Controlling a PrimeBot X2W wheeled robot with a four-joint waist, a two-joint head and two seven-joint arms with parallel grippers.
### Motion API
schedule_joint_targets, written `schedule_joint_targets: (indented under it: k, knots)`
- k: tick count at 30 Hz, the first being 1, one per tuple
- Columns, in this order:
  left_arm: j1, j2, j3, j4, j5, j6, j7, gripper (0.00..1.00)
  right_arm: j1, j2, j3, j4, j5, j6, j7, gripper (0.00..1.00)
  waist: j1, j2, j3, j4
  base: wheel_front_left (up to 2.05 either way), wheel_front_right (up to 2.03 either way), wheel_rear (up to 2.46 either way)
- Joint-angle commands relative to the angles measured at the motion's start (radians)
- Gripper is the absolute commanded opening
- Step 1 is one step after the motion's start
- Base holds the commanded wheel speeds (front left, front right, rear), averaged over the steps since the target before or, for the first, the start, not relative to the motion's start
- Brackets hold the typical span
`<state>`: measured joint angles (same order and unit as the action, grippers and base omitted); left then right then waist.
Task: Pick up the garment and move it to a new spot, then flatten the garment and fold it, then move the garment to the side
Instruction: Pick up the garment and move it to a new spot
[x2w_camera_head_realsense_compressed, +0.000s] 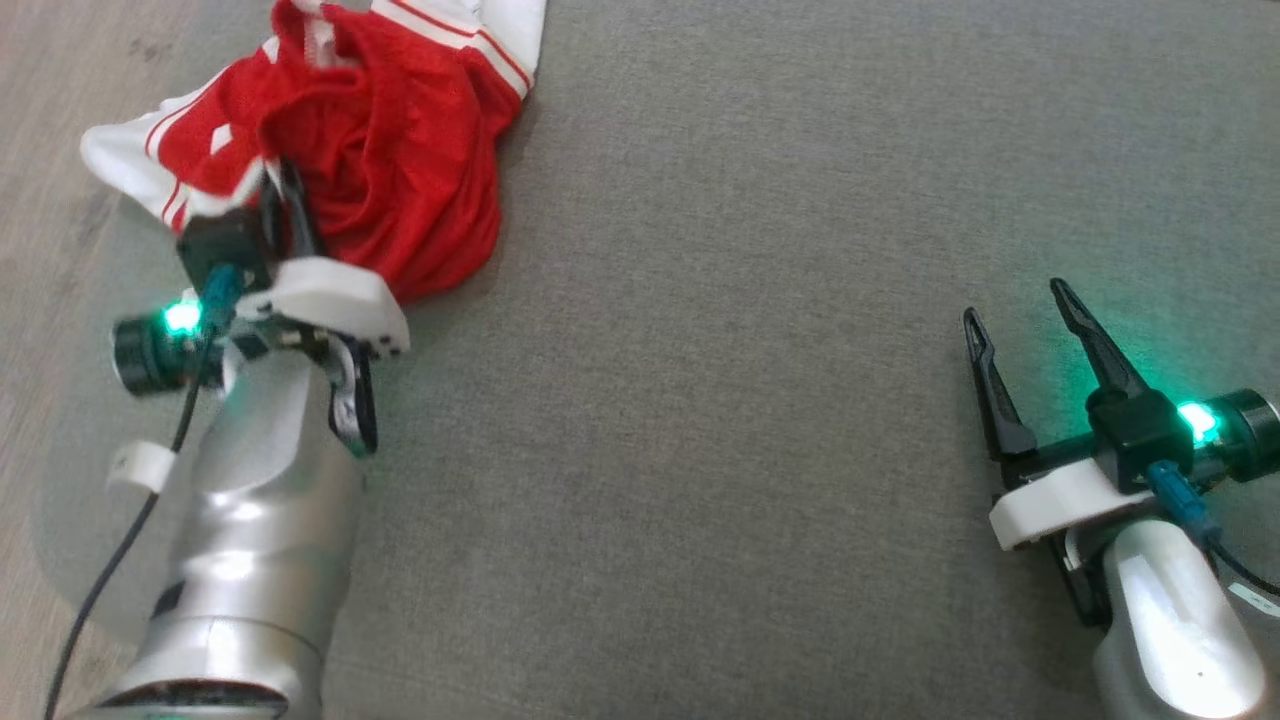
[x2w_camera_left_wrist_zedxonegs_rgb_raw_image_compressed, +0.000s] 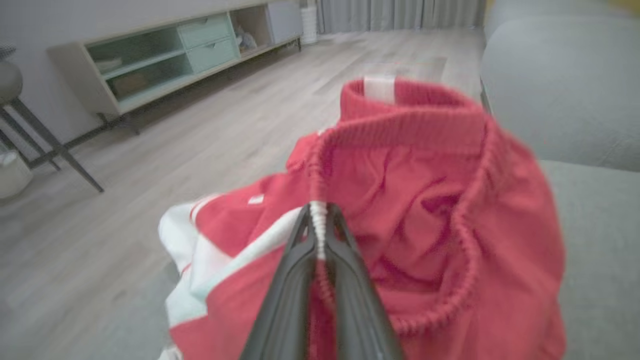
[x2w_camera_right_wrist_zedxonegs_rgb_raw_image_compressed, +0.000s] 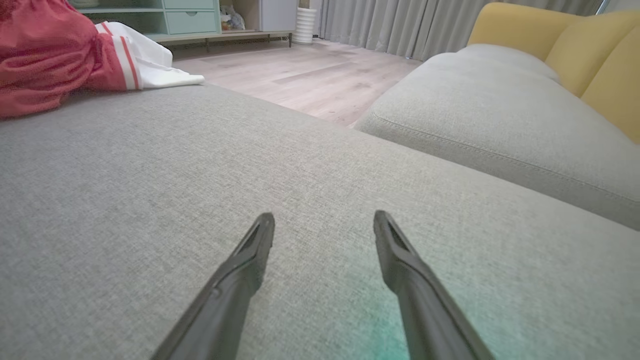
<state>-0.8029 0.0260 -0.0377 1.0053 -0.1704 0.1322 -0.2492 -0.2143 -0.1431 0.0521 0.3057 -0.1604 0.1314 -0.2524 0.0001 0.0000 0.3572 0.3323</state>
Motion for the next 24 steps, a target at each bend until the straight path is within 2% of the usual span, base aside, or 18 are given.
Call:
schedule_joint_targets:
  k: [1,6,10,16,24]
  knots:
    - [-0.019,0.056,0.01,-0.085,0.03,0.017,-0.012,0.0,-0.013,0.002,0.016,-0.024,-0.004,-0.001,-0.009,1.0,-0.0001,0.0,-0.01,-0.012,0.0,0.0,0.0]
    - [0.002,0.092,-0.014,-0.269,0.088,0.027,-0.012,0.0,-0.015,0.042,0.017,-0.015,0.016,-0.001,-0.009,1.0,-0.0001,0.0,-0.071,-0.051,0.0,0.0,0.0]
    - [-0.002,0.129,-0.048,-0.376,0.131,0.008,-0.012,0.0,-0.01,0.073,0.027,-0.006,0.035,-0.001,-0.009,1.0,-0.0001,0.0,-0.144,-0.108,0.0,0.0,0.0]
    - [-0.039,0.173,-0.095,-0.459,0.159,-0.048,-0.001,0.0,0.022,0.092,0.047,0.002,0.088,-0.001,-0.009,1.0,-0.0001,0.0,-0.262,-0.25,0.0,0.0,0.0]
    - [-0.086,0.159,-0.132,-0.583,0.122,-0.122,0.094,0.0,0.041,0.093,0.087,-0.012,0.193,-0.001,-0.009,1.0,-0.0001,0.0,-0.325,-0.48,0.0,0.0,0.0]
